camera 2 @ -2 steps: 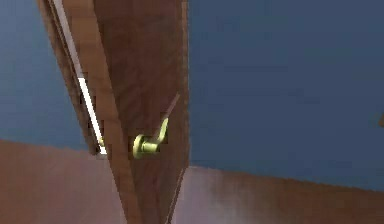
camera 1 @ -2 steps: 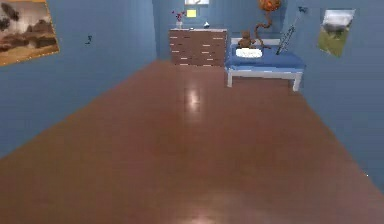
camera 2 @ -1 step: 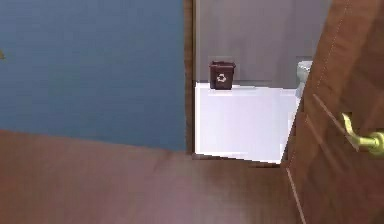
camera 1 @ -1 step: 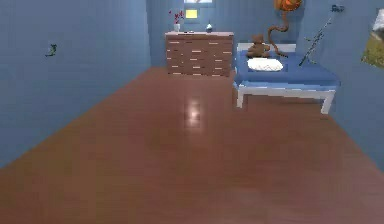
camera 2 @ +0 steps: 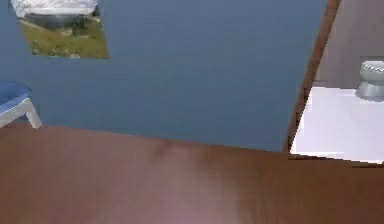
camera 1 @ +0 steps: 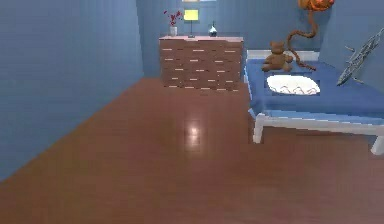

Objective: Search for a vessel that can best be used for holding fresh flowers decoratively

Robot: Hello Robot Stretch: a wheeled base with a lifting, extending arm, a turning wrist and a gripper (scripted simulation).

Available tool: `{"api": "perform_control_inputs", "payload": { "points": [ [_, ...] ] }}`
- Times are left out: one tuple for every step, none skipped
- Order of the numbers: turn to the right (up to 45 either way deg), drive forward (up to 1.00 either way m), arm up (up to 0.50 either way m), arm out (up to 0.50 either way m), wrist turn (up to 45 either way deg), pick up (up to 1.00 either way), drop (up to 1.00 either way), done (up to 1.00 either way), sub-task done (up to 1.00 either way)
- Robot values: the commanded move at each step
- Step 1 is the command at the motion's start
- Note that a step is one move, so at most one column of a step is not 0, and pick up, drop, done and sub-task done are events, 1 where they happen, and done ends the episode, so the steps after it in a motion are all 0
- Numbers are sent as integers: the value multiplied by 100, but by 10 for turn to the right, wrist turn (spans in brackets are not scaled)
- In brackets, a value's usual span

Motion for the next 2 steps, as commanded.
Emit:
{"api": "perform_control_inputs", "payload": {
  "points": [
    [0, 100, 0, 0, 0, 0, 0, 0, 0],
    [0, 100, 0, 0, 0, 0, 0, 0, 0]
  ]
}}
